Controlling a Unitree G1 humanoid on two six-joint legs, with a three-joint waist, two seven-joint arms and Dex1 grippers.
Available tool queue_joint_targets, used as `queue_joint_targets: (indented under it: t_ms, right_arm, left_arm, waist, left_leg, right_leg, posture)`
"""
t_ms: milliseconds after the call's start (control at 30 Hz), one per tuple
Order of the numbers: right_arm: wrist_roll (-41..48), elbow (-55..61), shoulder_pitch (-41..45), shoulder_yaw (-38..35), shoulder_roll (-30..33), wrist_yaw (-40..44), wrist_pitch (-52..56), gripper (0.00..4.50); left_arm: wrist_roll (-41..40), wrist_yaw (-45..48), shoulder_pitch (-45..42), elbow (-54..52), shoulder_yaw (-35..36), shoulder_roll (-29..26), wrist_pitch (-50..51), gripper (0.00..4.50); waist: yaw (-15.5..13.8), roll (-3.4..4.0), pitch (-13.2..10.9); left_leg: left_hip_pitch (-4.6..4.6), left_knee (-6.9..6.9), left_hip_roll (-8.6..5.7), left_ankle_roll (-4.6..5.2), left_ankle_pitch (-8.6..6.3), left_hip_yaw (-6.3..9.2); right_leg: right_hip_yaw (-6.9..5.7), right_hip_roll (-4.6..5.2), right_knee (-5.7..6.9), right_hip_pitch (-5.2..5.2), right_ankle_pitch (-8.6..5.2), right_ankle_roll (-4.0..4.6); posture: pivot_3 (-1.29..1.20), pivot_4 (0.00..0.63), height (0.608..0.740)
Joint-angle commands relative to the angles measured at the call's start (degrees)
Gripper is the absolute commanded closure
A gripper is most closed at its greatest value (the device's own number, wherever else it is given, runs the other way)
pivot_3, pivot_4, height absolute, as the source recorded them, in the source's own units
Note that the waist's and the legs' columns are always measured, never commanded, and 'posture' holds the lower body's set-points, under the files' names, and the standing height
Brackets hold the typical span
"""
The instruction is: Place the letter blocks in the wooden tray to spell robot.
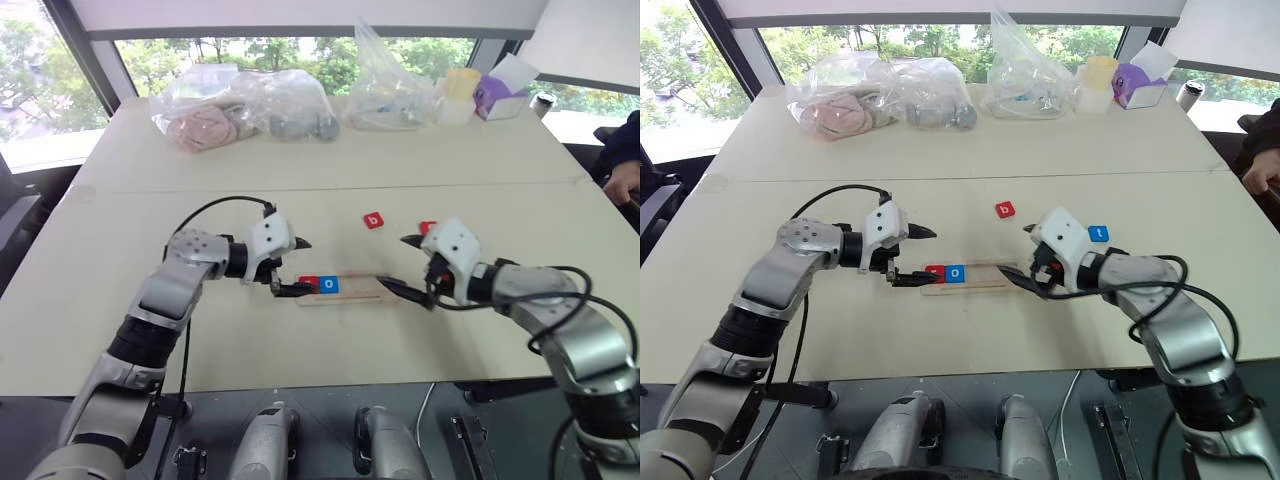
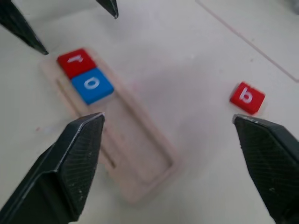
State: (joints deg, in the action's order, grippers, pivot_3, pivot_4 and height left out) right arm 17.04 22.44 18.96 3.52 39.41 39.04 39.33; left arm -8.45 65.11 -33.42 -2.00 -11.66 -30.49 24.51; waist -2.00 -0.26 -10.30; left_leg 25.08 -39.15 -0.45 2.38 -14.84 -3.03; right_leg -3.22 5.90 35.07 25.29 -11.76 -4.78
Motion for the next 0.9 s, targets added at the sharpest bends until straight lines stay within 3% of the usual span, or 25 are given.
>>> queue_joint_targets:
  t_ms: [33,400,600,900]
  right_arm:
    - [-3.2,-5.25,4.98,1.22,-3.57,-4.92,0.94,0.0]
    - [-9.04,-23.49,21.0,-0.65,-23.7,-25.47,8.2,0.0]
    - [-9.36,-32.76,24.84,-1.92,-27.67,-28.17,7.51,0.0]
    - [-10.07,-42.06,26.76,-1.78,-30.1,-28.33,3.74,0.0]
  left_arm:
    - [-4.66,-1.47,0.41,-6.52,5.04,-1.71,4.03,0.06]
    - [-16.89,-5.64,10.72,-21.06,19.64,-10.82,14.36,0.06]
    - [-23.15,-7.61,13.19,-26.35,23.51,-13.05,17.99,0.06]
    - [-24.22,-11.45,13.8,-27.47,22.09,-13.81,16.81,0.06]
  waist:
    - [0.08,-0.01,-0.01]
    - [1.83,0.07,-0.07]
    - [1.77,0.08,-0.07]
    - [3.01,0.1,-0.08]
  left_leg:
    - [0.0,-0.01,0.0,0.0,0.0,0.0]
    - [0.08,0.01,0.01,-0.16,0.1,0.01]
    - [0.07,0.01,-0.01,-0.22,0.13,0.03]
    - [0.04,0.01,0.02,-0.26,0.17,0.05]
  right_leg:
    - [-0.01,-0.01,0.0,0.01,0.0,0.0]
    - [-0.05,-0.12,0.16,0.1,0.02,-0.03]
    - [-0.05,-0.23,0.16,0.07,0.03,-0.02]
    - [-0.05,-0.35,0.26,0.07,0.13,-0.21]
  posture:
    - [0.0,0.15,0.725]
    - [0.0,0.15,0.725]
    - [0.0,0.15,0.725]
    - [0.0,0.15,0.725]
